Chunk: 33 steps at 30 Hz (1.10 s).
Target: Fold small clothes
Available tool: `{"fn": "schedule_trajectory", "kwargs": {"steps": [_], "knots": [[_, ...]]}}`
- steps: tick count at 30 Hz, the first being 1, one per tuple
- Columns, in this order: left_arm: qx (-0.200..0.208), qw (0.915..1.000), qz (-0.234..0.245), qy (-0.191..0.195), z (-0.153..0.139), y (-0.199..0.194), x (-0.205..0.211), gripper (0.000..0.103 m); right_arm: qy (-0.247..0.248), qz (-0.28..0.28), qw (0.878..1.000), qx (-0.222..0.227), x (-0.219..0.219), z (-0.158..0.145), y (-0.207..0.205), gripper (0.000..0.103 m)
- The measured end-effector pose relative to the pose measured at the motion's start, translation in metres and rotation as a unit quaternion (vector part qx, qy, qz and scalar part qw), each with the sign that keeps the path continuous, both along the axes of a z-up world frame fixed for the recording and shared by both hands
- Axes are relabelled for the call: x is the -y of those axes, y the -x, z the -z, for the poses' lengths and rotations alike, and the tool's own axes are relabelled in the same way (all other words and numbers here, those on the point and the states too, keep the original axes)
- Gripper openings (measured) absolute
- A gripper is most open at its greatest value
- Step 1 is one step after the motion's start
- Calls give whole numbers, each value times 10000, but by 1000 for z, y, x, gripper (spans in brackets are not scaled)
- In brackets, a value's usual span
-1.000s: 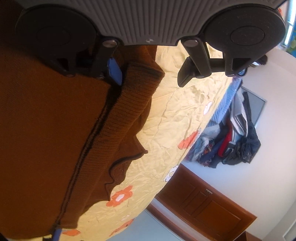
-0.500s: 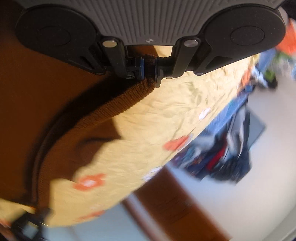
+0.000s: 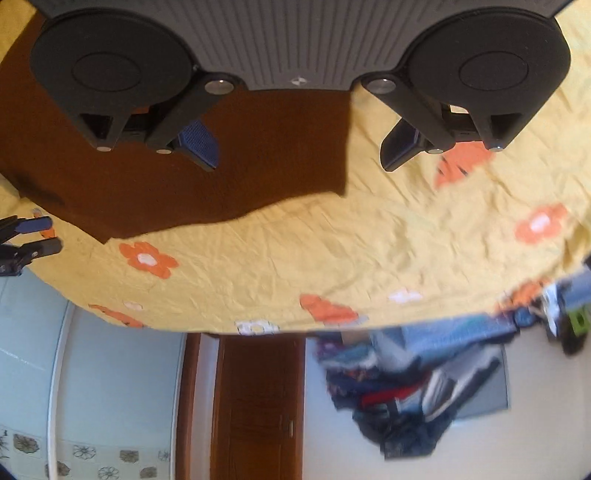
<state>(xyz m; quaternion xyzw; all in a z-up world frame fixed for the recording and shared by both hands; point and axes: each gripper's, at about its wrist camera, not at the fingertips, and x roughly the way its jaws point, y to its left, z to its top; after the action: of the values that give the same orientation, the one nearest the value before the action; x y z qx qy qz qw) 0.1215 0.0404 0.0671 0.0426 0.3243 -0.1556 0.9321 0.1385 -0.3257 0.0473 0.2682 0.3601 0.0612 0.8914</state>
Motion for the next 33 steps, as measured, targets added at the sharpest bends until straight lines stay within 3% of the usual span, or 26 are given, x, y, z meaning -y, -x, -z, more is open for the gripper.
{"fn": "schedule_trajectory", "kwargs": {"steps": [2, 3, 4, 5, 6, 7, 9, 11, 13, 15, 16, 17, 19, 20, 22, 24, 26, 28, 30, 31, 33], "knots": [[-241, 9995, 39, -196, 17, -9, 12, 95, 349, -92, 9993, -127, -7, 11, -13, 76], [-437, 9983, 1, -373, 31, -14, 18, 95, 452, -183, 9985, -232, -12, 19, -21, 64], [-642, 9959, -129, -627, 49, -20, 20, 98, 622, -293, 9973, -262, -19, 27, -27, 61], [-545, 9978, -258, -289, 51, -21, 11, 98, 1033, -308, 9942, -26, -29, 33, -26, 53], [-751, 9961, -433, -186, 50, -25, 5, 98, 1416, -340, 9893, 86, -34, 34, -26, 47], [-810, 9942, -676, -190, 46, -24, -1, 98, 1613, -305, 9864, 66, -36, 34, -28, 48], [-684, 9916, -998, -450, 32, -10, -4, 96, 1712, -190, 9849, -158, -39, 26, -25, 51], [-416, 9953, -819, -304, 17, 14, -3, 96, 1797, -324, 9827, 300, -50, 10, 1, 57], [-453, 9975, -505, 172, 11, 32, 3, 96, 1761, -586, 9799, 733, -66, 3, 31, 84], [-674, 9970, -296, 234, 23, 39, 18, 96, 1695, -984, 9786, 626, -83, 13, 49, 80], [-779, 9966, -267, 65, 34, 40, 26, 96, 1785, -1163, 9757, 502, -92, 23, 56, 80], [-777, 9963, -277, -242, 46, 42, 34, 103, 1969, -1315, 9709, 362, -102, 37, 61, 81], [-55, 9989, -109, -445, 57, 59, 36, 103, 2682, -1497, 9484, 783, -114, 58, 81, 82], [-65, 9994, -136, -324, 58, 61, 31, 103, 2792, -1530, 9432, 948, -112, 64, 87, 82], [-343, 9983, -328, -333, 49, 58, 28, 103, 2522, -1437, 9525, 918, -99, 65, 89, 82], [-519, 9959, -494, -561, 34, 62, 35, 103, 2690, -1373, 9505, 726, -102, 58, 90, 84], [-489, 9975, -314, -404, 22, 77, 44, 103, 2689, -1193, 9542, 552, -110, 46, 95, 84], [-510, 9983, 1, -273, 22, 95, 58, 103, 2383, -1450, 9578, 693, -116, 38, 113, 92], [-672, 9960, 198, -562, 41, 107, 74, 103, 2532, -1754, 9497, 573, -130, 49, 122, 96], [-421, 9971, 160, -609, 50, 117, 76, 103, 2741, -1840, 9431, 394, -135, 59, 124, 100], [-308, 9979, 62, -559, 51, 126, 72, 103, 2887, -1805, 9373, 750, -134, 74, 137, 101]]}}
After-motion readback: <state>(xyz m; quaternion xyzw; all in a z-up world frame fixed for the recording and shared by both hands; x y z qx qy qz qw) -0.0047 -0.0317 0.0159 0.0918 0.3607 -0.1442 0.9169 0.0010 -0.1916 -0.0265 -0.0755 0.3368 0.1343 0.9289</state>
